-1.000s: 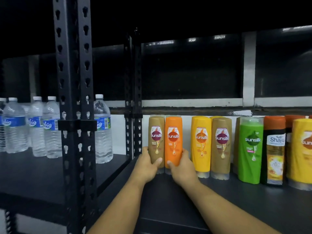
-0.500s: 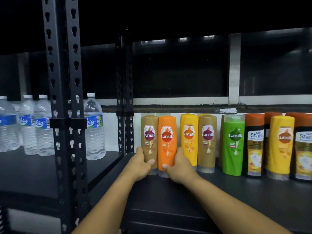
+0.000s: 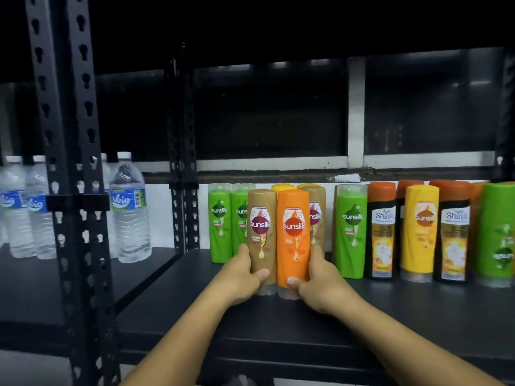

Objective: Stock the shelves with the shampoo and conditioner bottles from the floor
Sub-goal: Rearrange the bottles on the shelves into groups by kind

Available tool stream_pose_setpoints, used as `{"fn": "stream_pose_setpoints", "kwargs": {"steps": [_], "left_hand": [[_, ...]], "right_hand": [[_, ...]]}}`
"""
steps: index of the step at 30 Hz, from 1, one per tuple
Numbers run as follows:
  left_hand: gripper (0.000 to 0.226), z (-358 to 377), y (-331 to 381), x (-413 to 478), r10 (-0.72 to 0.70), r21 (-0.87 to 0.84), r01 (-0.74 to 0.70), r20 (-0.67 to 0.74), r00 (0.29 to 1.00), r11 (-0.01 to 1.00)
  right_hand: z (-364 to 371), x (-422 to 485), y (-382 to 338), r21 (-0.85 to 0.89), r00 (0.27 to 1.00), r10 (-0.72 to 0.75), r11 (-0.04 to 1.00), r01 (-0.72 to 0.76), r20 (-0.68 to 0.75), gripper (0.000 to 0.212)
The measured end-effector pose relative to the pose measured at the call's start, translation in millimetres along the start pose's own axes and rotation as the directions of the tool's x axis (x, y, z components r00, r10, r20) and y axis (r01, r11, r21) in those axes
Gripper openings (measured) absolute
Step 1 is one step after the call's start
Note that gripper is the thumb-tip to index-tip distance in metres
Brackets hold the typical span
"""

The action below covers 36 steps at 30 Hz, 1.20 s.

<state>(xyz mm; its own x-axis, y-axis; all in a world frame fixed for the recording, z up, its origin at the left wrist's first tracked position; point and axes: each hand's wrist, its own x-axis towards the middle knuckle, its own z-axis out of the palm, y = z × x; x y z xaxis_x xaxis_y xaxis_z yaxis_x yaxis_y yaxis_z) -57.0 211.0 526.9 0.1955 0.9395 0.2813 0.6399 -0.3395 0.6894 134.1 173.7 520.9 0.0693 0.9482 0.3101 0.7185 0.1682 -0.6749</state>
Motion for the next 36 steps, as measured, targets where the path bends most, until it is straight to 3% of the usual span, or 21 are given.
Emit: {"fn": "stream_pose_setpoints", "kwargs": {"steps": [18, 23, 28, 31, 36], "left_hand": [[0.043, 58.1, 32.0, 11.9, 0.023, 0.119, -0.015, -0.060, 0.998, 0.993], [0.046, 45.9, 27.3, -12.6, 0.022, 0.337, -0.027, 0.017, 1.000, 0.941], [0.052, 34.7, 30.5, -48.5, 0.083, 0.390, -0.150, 0.185, 0.979, 0.909], [0.051, 36.2, 46.0, -58.1, 0.176, 0.369, -0.297, 0.327, 0.928, 0.881], [0.049, 71.4, 72.6, -50.8, 0.289, 0.328, -0.458, 0.451, 0.845, 0.826]], "right_hand": [[-32.0, -5.9, 47.3, -0.107, 0.991, 0.029, 0.993, -0.043, -0.133, 0.044], [-45.8, -17.2, 57.3, -0.448, 0.999, 0.041, 0.893, -0.049, -0.027, 0.036], [-79.3, -37.8, 70.9, -0.429, 0.978, 0.068, 0.903, 0.024, 0.197, 0.049], [-99.8, -51.3, 72.6, -0.459, 0.946, 0.094, 0.886, 0.063, 0.311, 0.063], [-112.6, -54.9, 96.0, -0.531, 0.929, 0.106, 0.841, 0.107, 0.354, 0.063]]}}
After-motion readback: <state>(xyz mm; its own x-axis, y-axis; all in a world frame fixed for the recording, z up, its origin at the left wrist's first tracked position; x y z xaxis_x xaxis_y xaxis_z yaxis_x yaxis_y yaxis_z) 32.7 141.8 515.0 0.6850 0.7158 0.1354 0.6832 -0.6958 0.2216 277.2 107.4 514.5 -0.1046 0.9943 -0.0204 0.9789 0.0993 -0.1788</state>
